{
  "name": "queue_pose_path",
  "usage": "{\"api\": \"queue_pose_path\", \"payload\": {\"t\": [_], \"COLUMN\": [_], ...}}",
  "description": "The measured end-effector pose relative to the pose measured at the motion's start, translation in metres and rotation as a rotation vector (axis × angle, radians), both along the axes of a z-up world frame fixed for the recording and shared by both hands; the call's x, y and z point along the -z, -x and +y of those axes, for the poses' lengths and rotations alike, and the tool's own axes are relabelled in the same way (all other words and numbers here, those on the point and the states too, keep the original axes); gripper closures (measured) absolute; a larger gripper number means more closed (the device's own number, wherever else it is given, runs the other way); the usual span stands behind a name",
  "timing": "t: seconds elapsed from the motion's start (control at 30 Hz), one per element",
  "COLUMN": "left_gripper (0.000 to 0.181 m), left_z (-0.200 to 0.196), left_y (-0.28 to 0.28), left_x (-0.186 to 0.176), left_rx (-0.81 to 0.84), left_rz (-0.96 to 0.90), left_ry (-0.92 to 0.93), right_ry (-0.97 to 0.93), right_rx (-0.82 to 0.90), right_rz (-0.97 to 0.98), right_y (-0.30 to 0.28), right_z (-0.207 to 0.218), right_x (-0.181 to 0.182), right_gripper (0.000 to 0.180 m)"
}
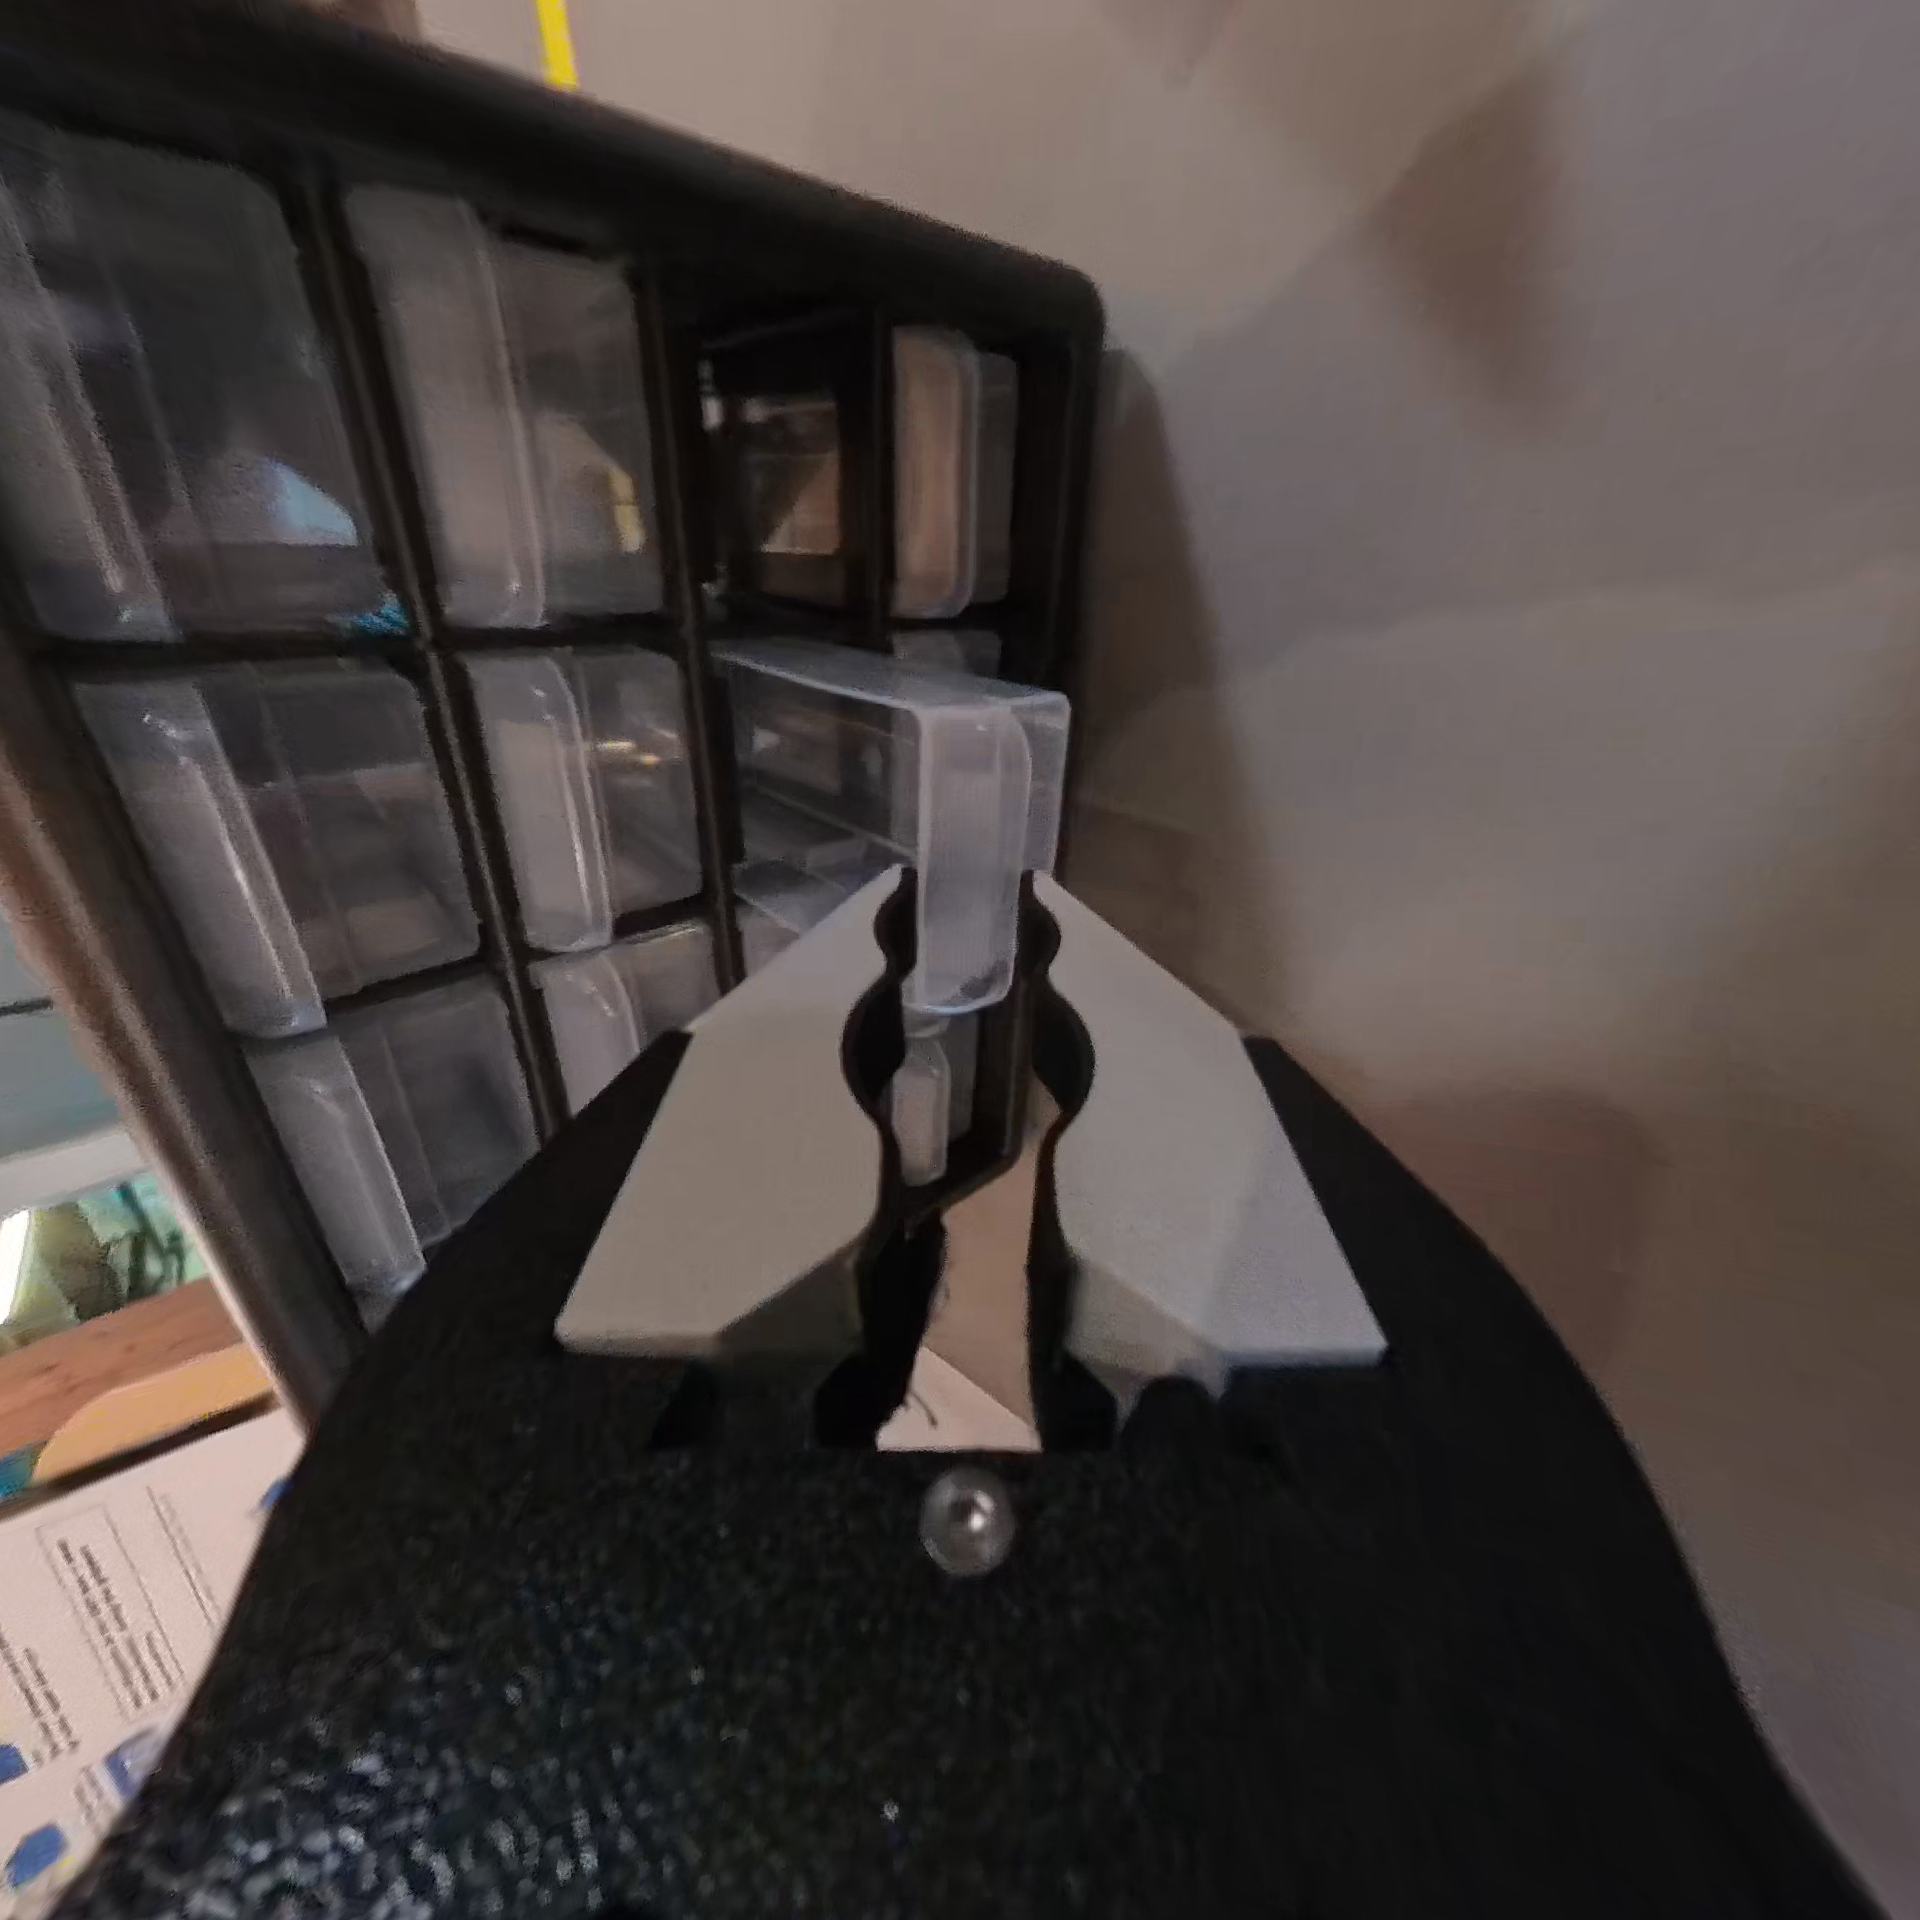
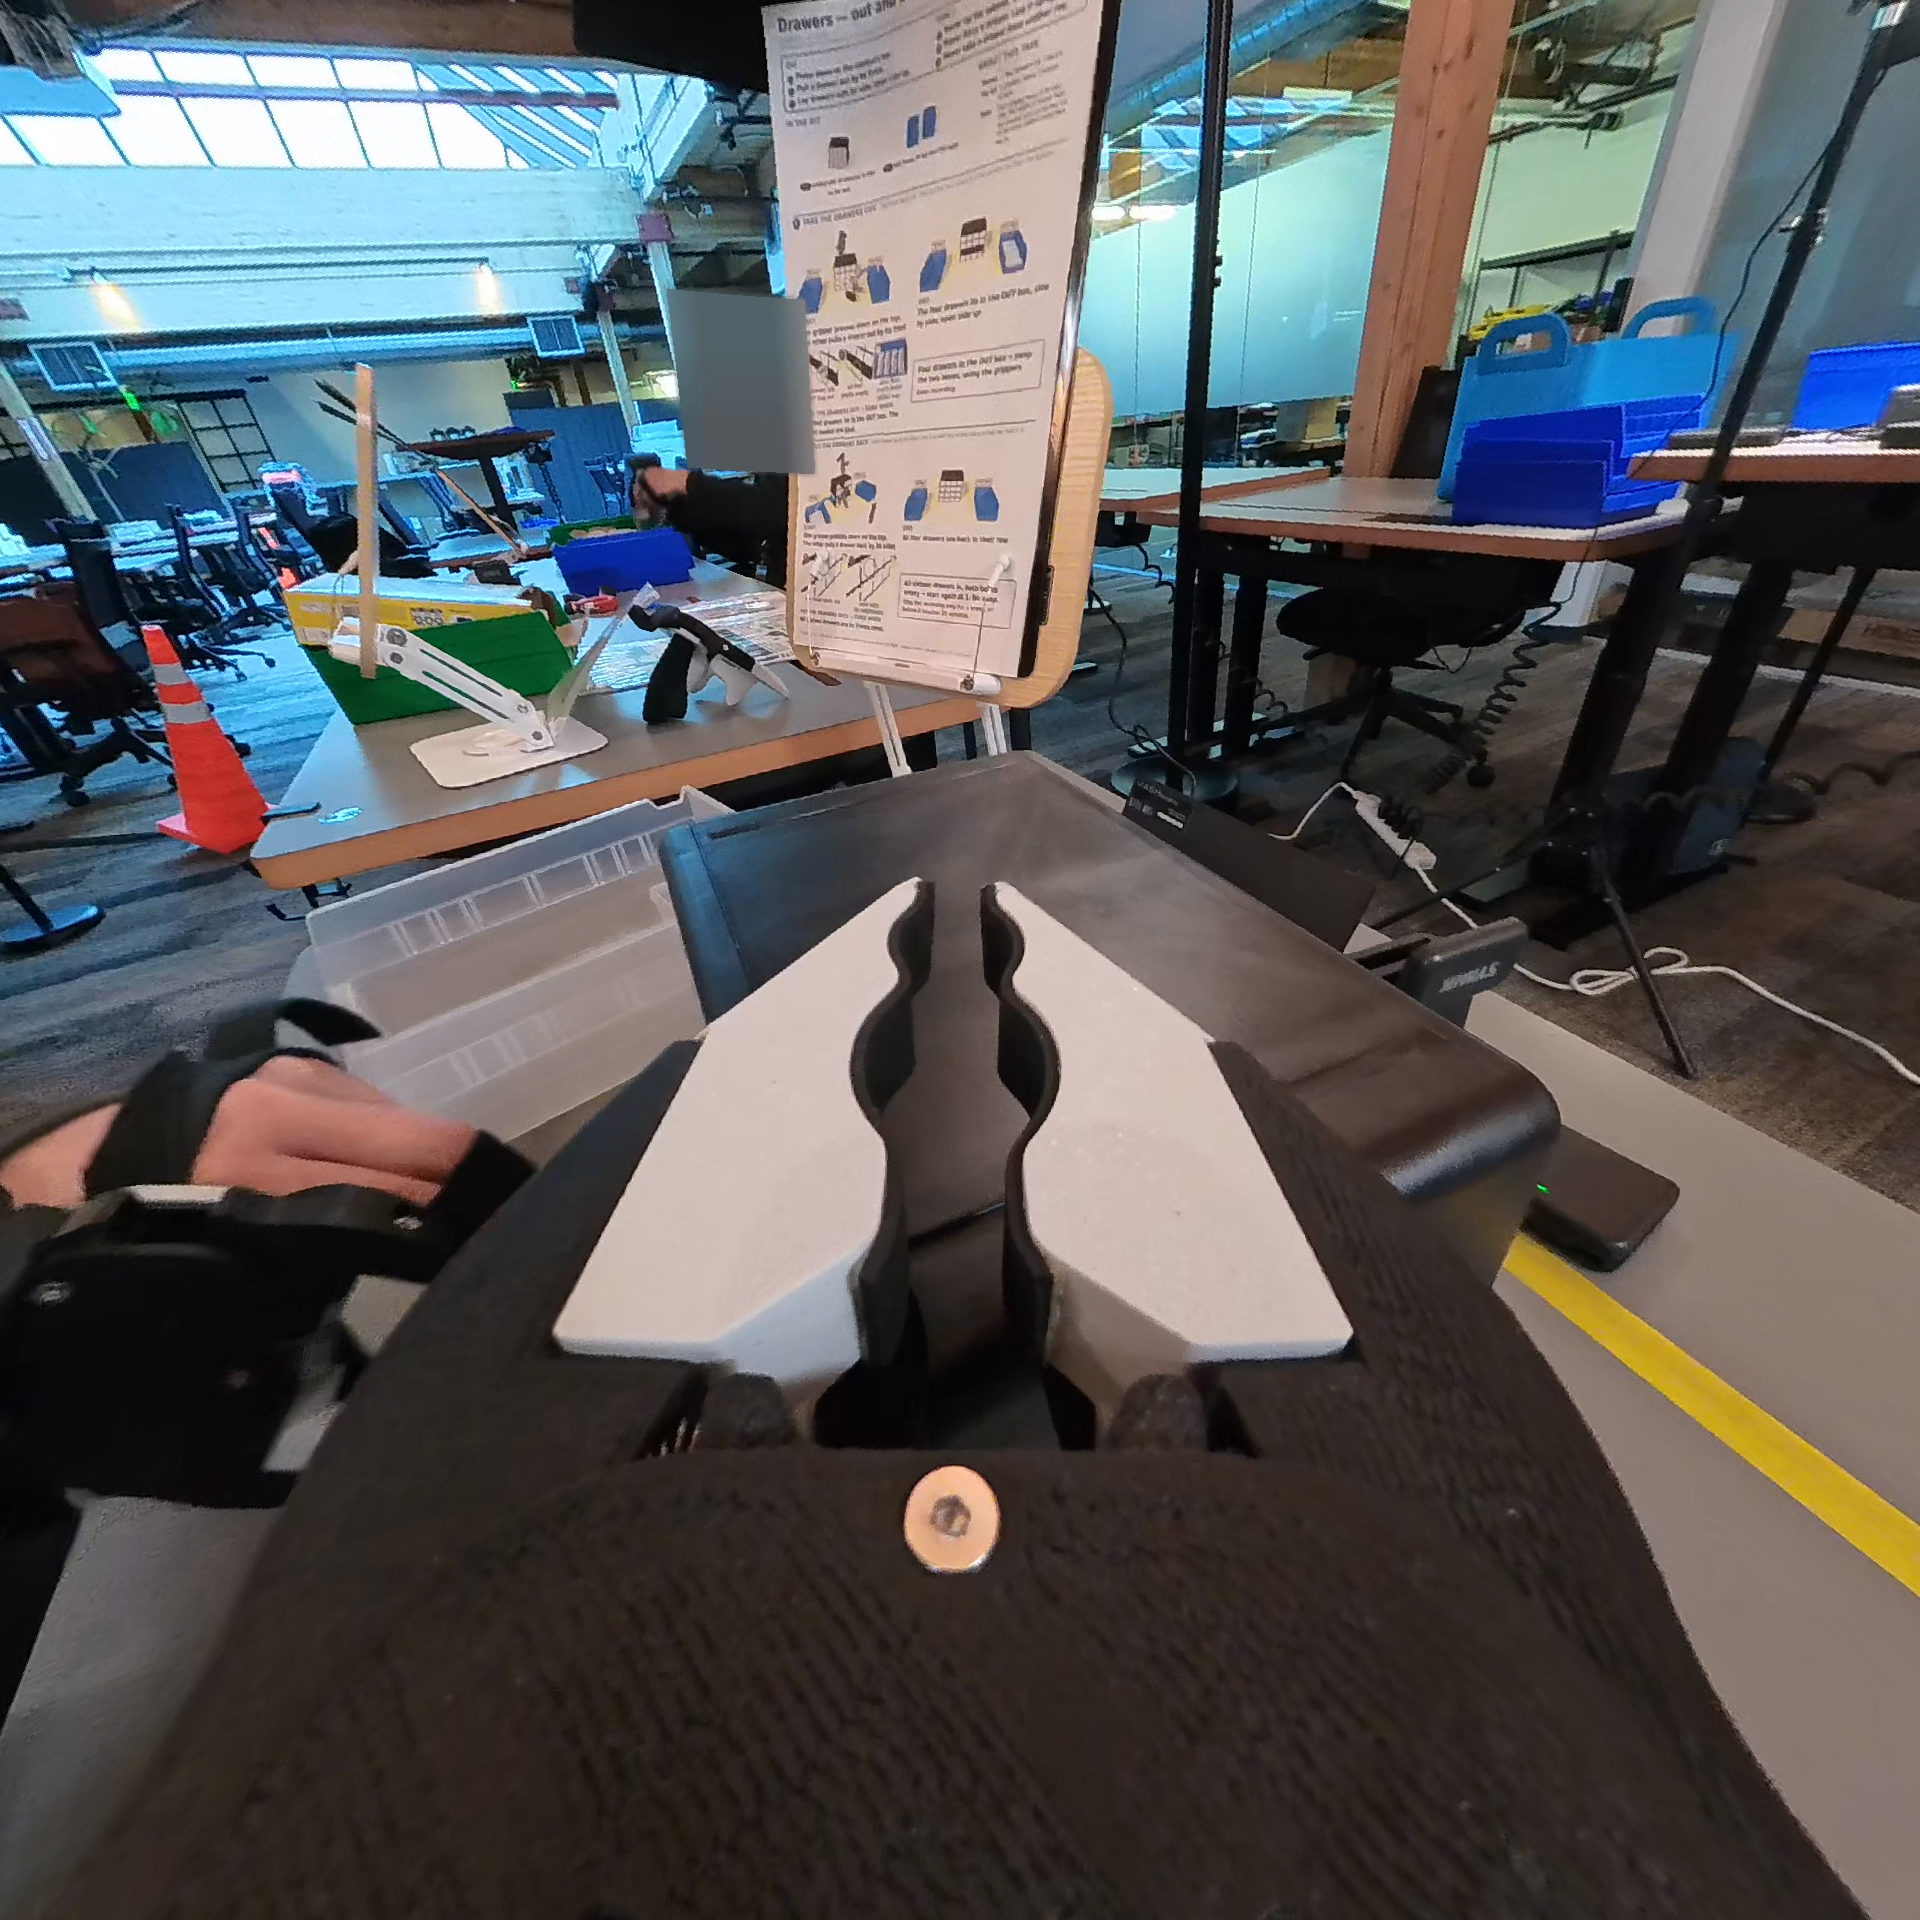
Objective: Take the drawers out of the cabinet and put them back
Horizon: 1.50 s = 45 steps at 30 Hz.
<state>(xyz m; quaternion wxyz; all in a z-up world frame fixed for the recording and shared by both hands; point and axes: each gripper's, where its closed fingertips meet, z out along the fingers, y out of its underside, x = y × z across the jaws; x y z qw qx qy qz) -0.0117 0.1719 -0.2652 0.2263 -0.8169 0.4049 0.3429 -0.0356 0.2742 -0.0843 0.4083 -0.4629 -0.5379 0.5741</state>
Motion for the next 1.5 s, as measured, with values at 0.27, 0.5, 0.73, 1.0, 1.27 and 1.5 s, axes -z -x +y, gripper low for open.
{"api": "queue_pose_path", "payload": {"t": [0.27,0.5,0.73,1.0,1.27,1.5], "left_gripper": [0.116,0.114,0.087,0.098,0.106,0.101], "left_z": [-0.002,-0.003,0.029,-0.068,-0.199,-0.218], "left_y": [-0.033,-0.030,-0.015,0.006,0.249,0.348], "left_x": [-0.021,0.022,0.031,-0.051,-0.041,0.049], "left_rx": [0.088,0.019,-0.067,-0.085,-0.503,-0.629], "left_rz": [-0.340,-0.574,-0.673,-0.683,-0.383,-0.418], "left_ry": [-0.306,-0.210,-0.202,-0.440,-0.380,-0.064], "right_ry": [0.007,0.021,-0.014,-0.035,-0.023,0.006], "right_rx": [-0.012,-0.031,-0.032,0.015,0.033,0.039], "right_rz": [0.011,0.027,-0.006,-0.047,-0.043,-0.036], "right_y": [-0.001,-0.002,0.006,0.014,0.017,0.018], "right_z": [-0.002,-0.007,-0.016,-0.008,-0.007,-0.005], "right_x": [-0.002,-0.006,-0.003,0.006,0.006,0.005], "right_gripper": [0.172,0.172,0.172,0.172,0.172,0.172]}}
